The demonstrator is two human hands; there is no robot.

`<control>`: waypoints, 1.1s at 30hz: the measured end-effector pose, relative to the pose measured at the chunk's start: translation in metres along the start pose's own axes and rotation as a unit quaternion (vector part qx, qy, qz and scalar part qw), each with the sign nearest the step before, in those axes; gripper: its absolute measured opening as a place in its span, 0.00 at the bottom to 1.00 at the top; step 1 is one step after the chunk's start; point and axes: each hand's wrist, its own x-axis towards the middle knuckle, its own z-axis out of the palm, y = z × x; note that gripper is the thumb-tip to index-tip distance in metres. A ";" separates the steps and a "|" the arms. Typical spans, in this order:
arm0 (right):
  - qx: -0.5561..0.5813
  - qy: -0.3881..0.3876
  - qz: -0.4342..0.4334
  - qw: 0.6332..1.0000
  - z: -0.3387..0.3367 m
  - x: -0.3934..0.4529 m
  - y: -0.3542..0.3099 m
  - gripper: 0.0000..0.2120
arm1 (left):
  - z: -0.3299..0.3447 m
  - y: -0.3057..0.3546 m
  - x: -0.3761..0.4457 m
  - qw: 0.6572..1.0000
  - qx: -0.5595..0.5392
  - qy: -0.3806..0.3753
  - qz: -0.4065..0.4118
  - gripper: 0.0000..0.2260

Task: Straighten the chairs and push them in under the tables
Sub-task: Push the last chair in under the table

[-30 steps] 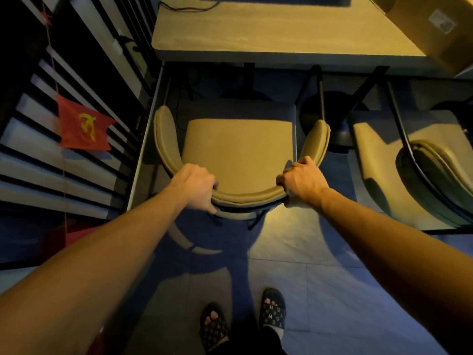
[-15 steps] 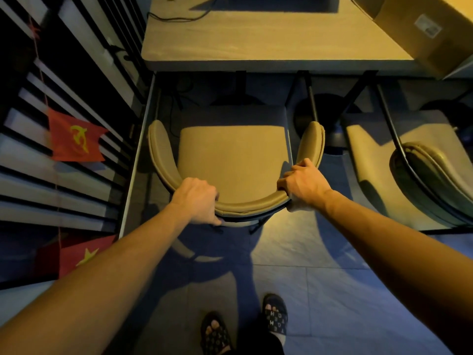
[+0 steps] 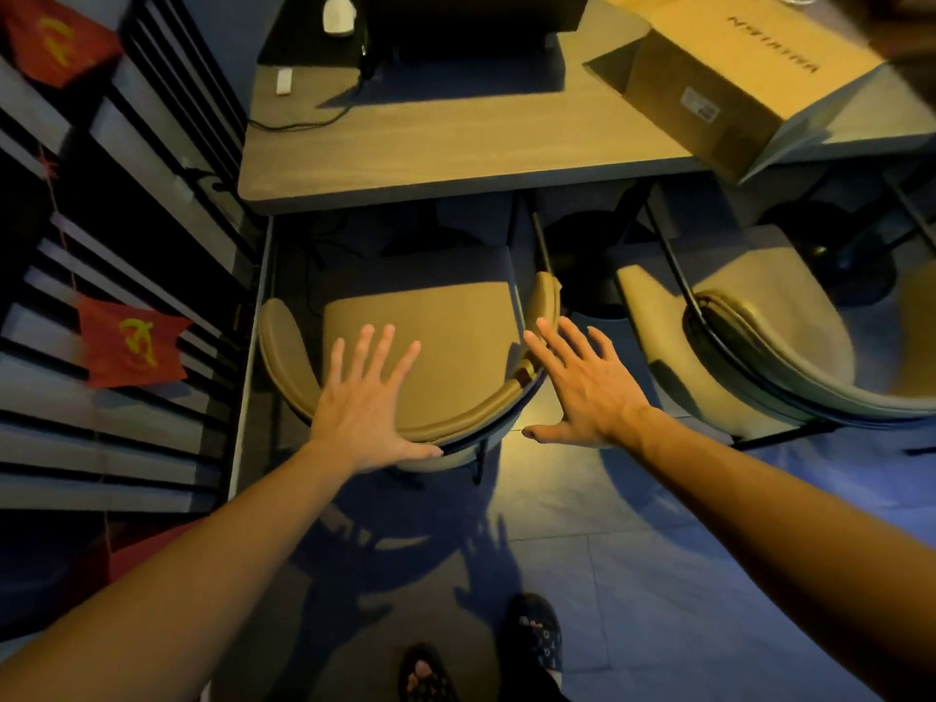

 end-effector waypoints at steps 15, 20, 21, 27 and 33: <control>-0.029 0.015 0.003 0.999 -0.010 -0.115 0.238 0.63 | -0.073 0.258 0.083 0.993 0.007 0.115 0.021 0.59; -0.021 -0.011 -0.021 0.999 0.022 -0.166 0.347 0.64 | -0.073 0.384 0.112 0.997 -0.012 0.081 0.015 0.60; -0.018 -0.019 -0.022 0.999 0.028 -0.175 0.367 0.64 | -0.074 0.406 0.119 0.997 -0.018 0.076 0.013 0.60; -0.022 -0.091 -0.002 0.996 0.071 -0.218 0.463 0.63 | -0.070 0.506 0.158 0.998 -0.007 0.019 0.051 0.60; -0.050 -0.133 -0.019 0.990 0.118 -0.224 0.500 0.60 | -0.051 0.553 0.175 0.993 0.034 -0.080 0.082 0.58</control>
